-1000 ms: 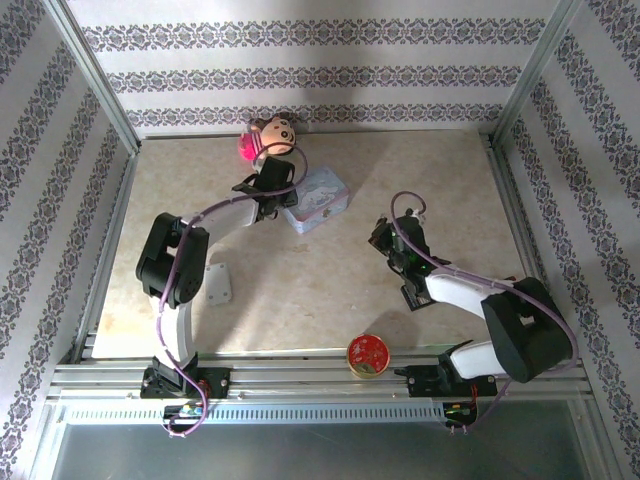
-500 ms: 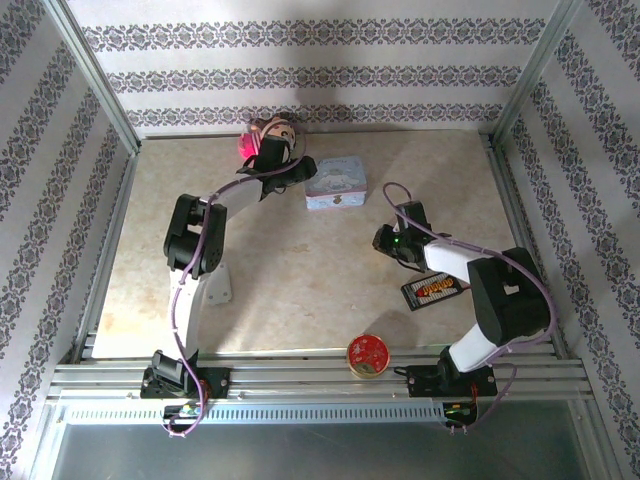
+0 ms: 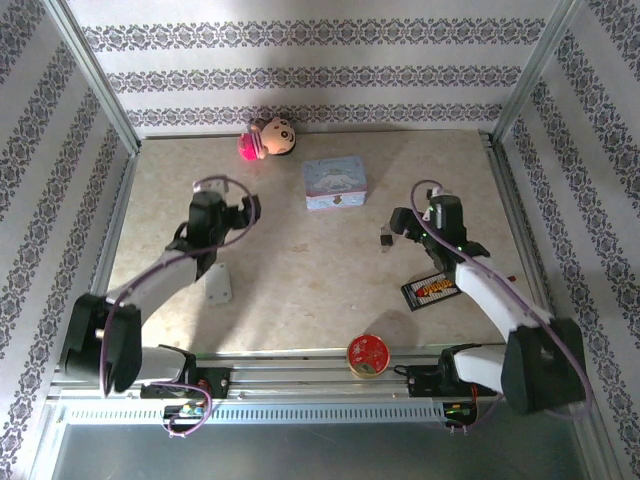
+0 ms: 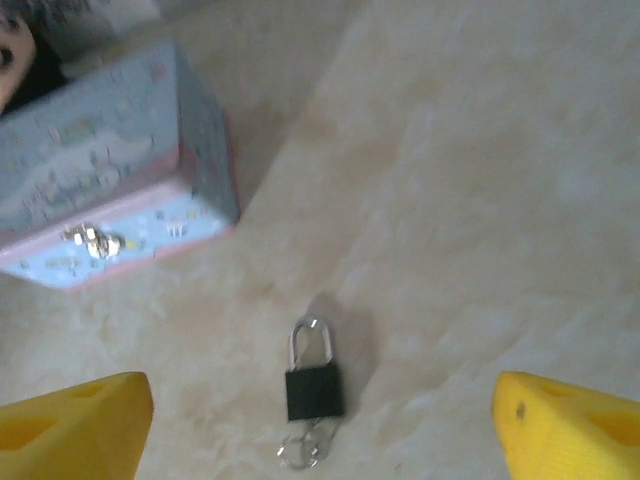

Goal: Unlock a padlock with a key

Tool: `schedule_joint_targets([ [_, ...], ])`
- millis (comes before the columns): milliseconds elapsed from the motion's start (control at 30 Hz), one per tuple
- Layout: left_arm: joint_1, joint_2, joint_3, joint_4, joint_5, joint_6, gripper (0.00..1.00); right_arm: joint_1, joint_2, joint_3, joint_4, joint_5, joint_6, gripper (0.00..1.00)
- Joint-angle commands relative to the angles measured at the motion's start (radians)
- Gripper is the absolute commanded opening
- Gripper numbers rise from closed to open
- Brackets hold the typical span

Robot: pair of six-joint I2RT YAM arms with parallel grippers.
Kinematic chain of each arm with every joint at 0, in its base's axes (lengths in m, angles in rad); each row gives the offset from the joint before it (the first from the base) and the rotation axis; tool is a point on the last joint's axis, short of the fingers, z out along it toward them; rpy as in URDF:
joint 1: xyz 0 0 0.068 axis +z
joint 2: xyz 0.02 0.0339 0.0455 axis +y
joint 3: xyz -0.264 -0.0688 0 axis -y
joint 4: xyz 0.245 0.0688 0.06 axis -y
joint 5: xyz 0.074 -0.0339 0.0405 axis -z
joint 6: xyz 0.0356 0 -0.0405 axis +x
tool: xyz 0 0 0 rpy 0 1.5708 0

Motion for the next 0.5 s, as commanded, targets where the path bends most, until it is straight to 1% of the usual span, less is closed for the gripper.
schedule_joint_targets([
  [0,0.068,-0.098,-0.125,0.126,-0.091,0.128,0.99,-0.018,-0.091,-0.088,0.079,0.088,-0.140,0.95],
  [33,0.088,-0.135,-0.166,0.149,-0.090,0.130,0.99,-0.020,-0.121,-0.115,0.099,0.116,-0.146,0.98],
  [133,0.115,-0.211,-0.274,0.251,-0.105,0.164,0.99,-0.022,-0.186,-0.171,0.117,0.155,-0.165,0.98],
  [167,0.118,-0.227,-0.299,0.269,-0.119,0.172,0.99,-0.023,-0.205,-0.193,0.135,0.159,-0.172,0.96],
  [233,0.124,-0.240,-0.319,0.274,-0.144,0.182,0.99,-0.022,-0.240,-0.250,0.194,0.145,-0.181,0.90],
  [267,0.125,-0.241,-0.322,0.271,-0.154,0.184,0.99,-0.022,-0.259,-0.271,0.212,0.150,-0.179,0.83],
  [300,0.125,-0.244,-0.324,0.270,-0.158,0.185,0.99,-0.022,-0.274,-0.275,0.207,0.157,-0.177,0.79],
  [333,0.127,-0.245,-0.328,0.275,-0.156,0.183,0.99,-0.022,-0.285,-0.272,0.195,0.173,-0.172,0.77],
  [400,0.127,-0.245,-0.335,0.287,-0.151,0.175,0.99,-0.022,-0.277,-0.254,0.161,0.211,-0.169,0.78],
  [433,0.128,-0.241,-0.338,0.296,-0.151,0.172,0.99,-0.023,-0.269,-0.252,0.157,0.216,-0.170,0.79],
  [467,0.128,-0.238,-0.339,0.300,-0.150,0.176,0.99,-0.023,-0.267,-0.259,0.165,0.215,-0.168,0.85],
])
